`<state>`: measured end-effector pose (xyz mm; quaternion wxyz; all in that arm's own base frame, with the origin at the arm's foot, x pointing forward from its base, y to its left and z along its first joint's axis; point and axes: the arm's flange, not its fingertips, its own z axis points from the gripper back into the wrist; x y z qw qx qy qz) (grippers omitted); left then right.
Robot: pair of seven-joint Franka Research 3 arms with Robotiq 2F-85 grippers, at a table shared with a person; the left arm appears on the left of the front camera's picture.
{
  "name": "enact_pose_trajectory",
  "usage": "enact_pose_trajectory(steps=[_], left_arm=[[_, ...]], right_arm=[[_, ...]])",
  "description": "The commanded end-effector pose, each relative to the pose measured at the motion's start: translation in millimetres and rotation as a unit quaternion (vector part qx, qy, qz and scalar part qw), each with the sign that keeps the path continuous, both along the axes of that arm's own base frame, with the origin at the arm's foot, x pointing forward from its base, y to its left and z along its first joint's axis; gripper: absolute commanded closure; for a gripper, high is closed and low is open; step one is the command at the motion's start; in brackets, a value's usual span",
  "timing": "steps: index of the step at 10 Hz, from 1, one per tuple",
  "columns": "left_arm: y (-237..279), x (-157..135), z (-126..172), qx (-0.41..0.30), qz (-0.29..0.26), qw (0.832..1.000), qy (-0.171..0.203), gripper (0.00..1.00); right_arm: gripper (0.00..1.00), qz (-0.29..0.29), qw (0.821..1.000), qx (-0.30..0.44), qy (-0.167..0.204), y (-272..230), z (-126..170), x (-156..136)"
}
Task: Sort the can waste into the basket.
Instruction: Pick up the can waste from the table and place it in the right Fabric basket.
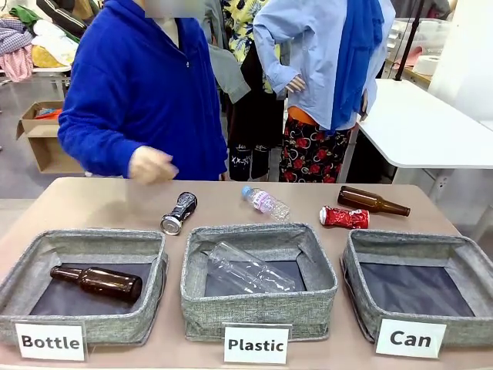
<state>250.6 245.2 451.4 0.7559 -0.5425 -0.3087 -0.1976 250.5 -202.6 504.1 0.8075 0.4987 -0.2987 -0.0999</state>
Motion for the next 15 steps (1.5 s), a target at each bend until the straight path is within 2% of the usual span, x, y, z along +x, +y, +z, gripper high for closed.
enact_pose_trajectory(steps=[1,2,4,5,8,10,11,12,14,15], left_arm=[[-32.1,22.7,13.6,0.037,-0.003,0.999,-0.006,0.0],[-62.3,38.1,25.2,0.079,0.004,0.997,-0.003,0.0],[-145.0,87.4,44.2,0.181,0.011,0.983,0.008,0.0],[-195.2,120.1,43.5,0.242,0.058,0.968,0.019,0.0],[-315.6,191.9,16.8,0.377,0.065,0.923,0.04,0.0],[-379.7,233.0,-2.5,0.425,0.058,0.903,0.038,0.0],[-402.8,249.6,-13.5,0.439,0.067,0.895,0.047,0.0],[-421.3,267.2,-26.3,0.453,0.064,0.886,0.071,0.0],[-441.6,310.8,-44.7,0.456,0.055,0.88,0.118,0.0],[-446.7,327.1,-50.1,0.456,0.055,0.881,0.116,0.0]], right_arm=[[0.0,0.001,1.0,0.002,-0.02,-1.0,1.2,2.6],[0.0,0.001,1.0,0.002,-0.02,-1.0,1.2,2.6],[0.0,0.001,1.0,0.002,-0.02,-1.0,1.2,2.6],[0.0,0.001,1.0,0.002,-0.02,-1.0,1.2,2.6],[0.0,0.001,1.0,0.002,-0.02,-1.0,1.2,2.6],[0.0,0.001,1.0,0.002,-0.02,-1.0,1.2,2.6],[0.0,0.001,1.0,0.002,-0.02,-1.0,1.2,2.6],[0.0,0.001,1.0,0.002,-0.02,-1.0,1.2,2.6],[0.0,0.001,1.0,0.002,-0.02,-1.0,1.2,2.6],[0.0,0.001,1.0,0.002,-0.02,-1.0,1.2,2.6]])
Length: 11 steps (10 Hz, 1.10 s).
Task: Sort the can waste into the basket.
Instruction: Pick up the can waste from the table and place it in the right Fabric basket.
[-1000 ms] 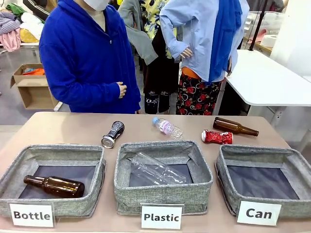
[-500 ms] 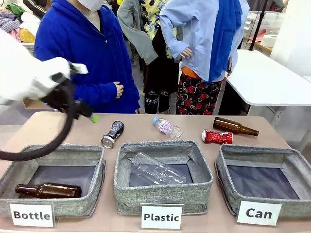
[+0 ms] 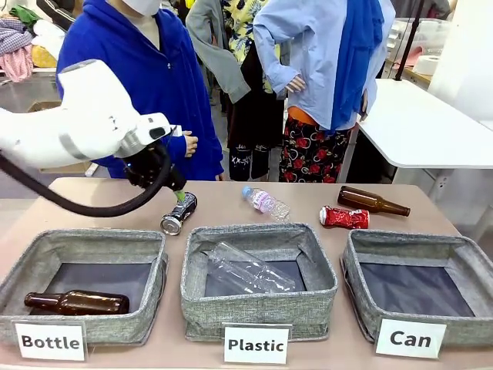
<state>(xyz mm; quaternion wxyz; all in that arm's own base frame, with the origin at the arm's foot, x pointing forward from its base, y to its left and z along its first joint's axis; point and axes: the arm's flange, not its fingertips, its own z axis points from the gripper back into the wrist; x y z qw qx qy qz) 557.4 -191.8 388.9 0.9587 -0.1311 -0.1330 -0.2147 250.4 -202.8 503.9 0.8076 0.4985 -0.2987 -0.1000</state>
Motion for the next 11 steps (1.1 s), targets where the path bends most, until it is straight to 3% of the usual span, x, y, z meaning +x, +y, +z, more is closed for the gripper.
enact_pose_trajectory(steps=[1,4,8,9,10,11], left_arm=[[-15.4,36.2,2.5,0.002,0.008,1.0,0.015,0.0],[-25.9,52.7,-34.8,0.042,0.036,0.998,0.041,0.0],[-40.1,44.2,-77.7,0.094,0.024,0.995,0.026,0.0],[-40.7,41.8,-77.3,0.104,0.021,0.994,0.013,0.15],[-40.3,40.0,-75.9,0.103,0.021,0.994,0.019,0.59],[-38.5,39.1,-74.9,0.106,0.019,0.994,0.019,0.74]], right_arm=[[0.0,0.001,1.0,0.003,-0.02,-0.8,1.4,2.7],[0.0,0.001,1.0,0.003,-0.02,-0.8,1.4,2.7],[0.0,0.001,1.0,0.003,-0.02,-0.8,1.4,2.7],[0.0,0.001,1.0,0.003,-0.02,-0.8,1.4,2.7],[0.0,0.001,1.0,0.003,-0.02,-0.8,1.4,2.7],[0.0,0.001,1.0,0.003,-0.02,-0.8,1.4,2.7]])
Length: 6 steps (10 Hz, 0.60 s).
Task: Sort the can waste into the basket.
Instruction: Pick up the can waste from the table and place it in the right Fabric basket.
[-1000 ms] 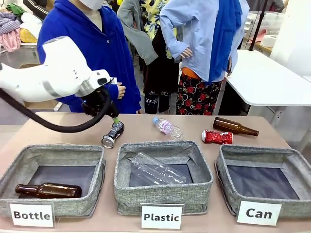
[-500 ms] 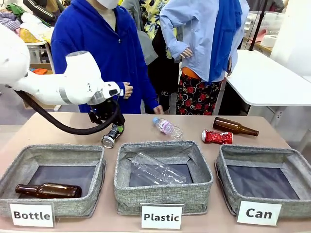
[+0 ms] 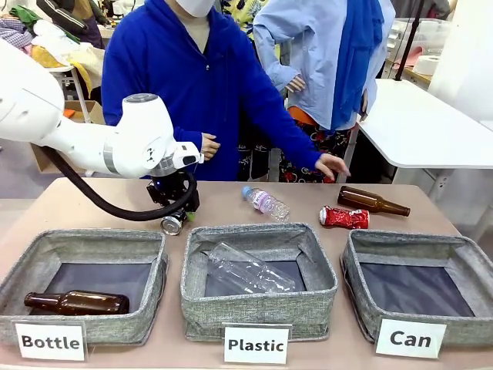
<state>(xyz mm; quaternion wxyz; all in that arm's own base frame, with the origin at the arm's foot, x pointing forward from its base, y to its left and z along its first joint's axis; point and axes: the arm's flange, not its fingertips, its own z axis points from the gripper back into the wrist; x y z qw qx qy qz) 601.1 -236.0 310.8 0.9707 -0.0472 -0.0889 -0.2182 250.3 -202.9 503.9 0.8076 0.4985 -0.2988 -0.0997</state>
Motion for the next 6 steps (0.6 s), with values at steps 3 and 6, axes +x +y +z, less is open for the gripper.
enact_pose_trajectory(steps=[3,6], left_arm=[[8.7,-4.9,-0.1,0.018,0.013,1.0,-0.003,1.0],[16.4,-18.0,18.4,0.007,0.007,1.0,-0.013,1.0]], right_arm=[[0.0,0.001,1.0,0.003,-0.019,-0.8,1.4,2.8],[0.0,0.001,1.0,0.003,-0.019,-0.8,1.4,2.8]])
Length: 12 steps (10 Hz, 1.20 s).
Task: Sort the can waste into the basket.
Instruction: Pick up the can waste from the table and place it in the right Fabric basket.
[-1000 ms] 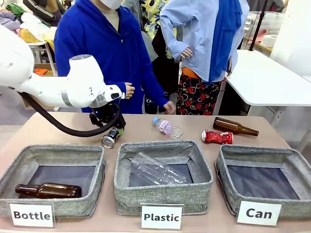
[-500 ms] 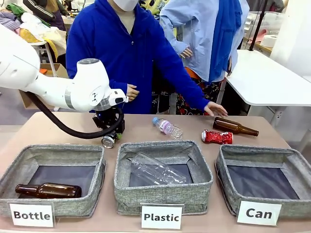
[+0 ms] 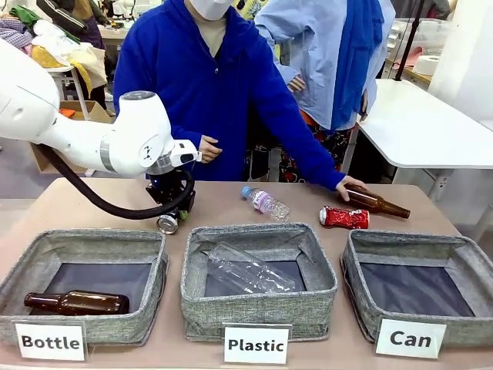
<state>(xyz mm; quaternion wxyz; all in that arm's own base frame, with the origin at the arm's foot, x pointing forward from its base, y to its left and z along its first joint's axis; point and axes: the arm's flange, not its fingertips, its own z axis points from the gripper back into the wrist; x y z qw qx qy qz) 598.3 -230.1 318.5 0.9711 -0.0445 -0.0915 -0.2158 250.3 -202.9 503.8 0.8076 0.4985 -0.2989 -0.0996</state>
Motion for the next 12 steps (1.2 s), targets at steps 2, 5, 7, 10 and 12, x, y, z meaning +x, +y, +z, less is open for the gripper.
enact_pose_trajectory(steps=[2,5,7,10,12], left_arm=[[27.0,-50.6,60.9,-0.009,-0.012,0.998,-0.054,1.0],[91.9,-163.1,162.6,-0.079,-0.121,0.983,-0.112,1.0],[145.3,-228.9,190.1,-0.124,-0.23,0.957,-0.127,1.0],[213.1,-255.2,200.6,-0.171,-0.26,0.936,-0.165,1.0],[218.3,-230.6,198.3,-0.183,-0.24,0.943,-0.142,1.0]], right_arm=[[0.0,0.001,1.0,0.003,-0.019,-0.8,1.5,2.8],[0.0,0.001,1.0,0.003,-0.019,-0.8,1.5,2.8],[0.0,0.001,1.0,0.003,-0.019,-0.8,1.5,2.8],[0.0,0.001,1.0,0.003,-0.019,-0.8,1.5,2.8],[0.0,0.001,1.0,0.003,-0.019,-0.8,1.5,2.8]])
